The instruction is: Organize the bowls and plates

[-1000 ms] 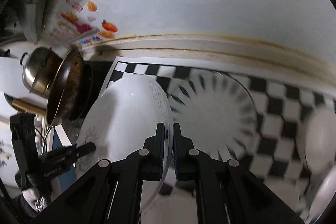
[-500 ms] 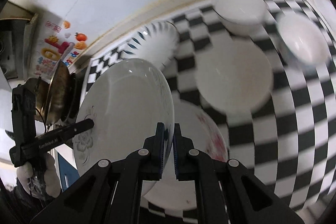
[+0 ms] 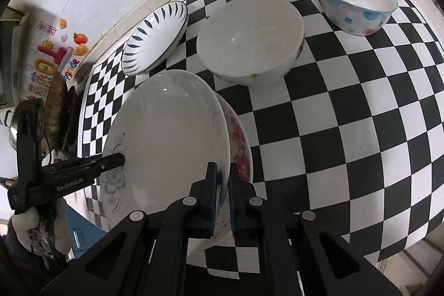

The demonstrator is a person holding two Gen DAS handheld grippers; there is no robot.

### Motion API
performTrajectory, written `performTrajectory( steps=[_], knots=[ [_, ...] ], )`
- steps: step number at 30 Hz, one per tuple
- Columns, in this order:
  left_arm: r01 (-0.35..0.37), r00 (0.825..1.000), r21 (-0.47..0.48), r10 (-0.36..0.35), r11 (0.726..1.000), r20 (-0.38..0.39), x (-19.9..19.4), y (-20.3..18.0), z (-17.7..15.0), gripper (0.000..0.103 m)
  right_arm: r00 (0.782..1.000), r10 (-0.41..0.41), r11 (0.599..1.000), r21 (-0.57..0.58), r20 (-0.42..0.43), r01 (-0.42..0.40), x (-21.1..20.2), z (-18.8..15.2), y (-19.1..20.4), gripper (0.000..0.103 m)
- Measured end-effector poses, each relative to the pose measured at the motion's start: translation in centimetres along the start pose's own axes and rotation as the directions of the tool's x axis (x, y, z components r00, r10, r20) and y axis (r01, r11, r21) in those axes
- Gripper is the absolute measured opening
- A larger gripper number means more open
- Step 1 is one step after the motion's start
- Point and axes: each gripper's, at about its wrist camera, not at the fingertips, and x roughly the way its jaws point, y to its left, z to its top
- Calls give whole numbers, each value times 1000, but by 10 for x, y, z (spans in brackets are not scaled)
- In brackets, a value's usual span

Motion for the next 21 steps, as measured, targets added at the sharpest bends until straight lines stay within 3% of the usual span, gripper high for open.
performTrajectory(
  steps=[15, 21],
  knots=[
    [-69, 998, 55, 69, 996, -4, 9, -23, -3, 26, 997, -54, 998, -17, -58, 54, 14, 2, -5, 9],
    [-110, 994, 72, 111, 991, -6, 9, -37, -7, 26, 976, -180, 982, -72, -124, 172, 22, 4, 10, 13]
  ],
)
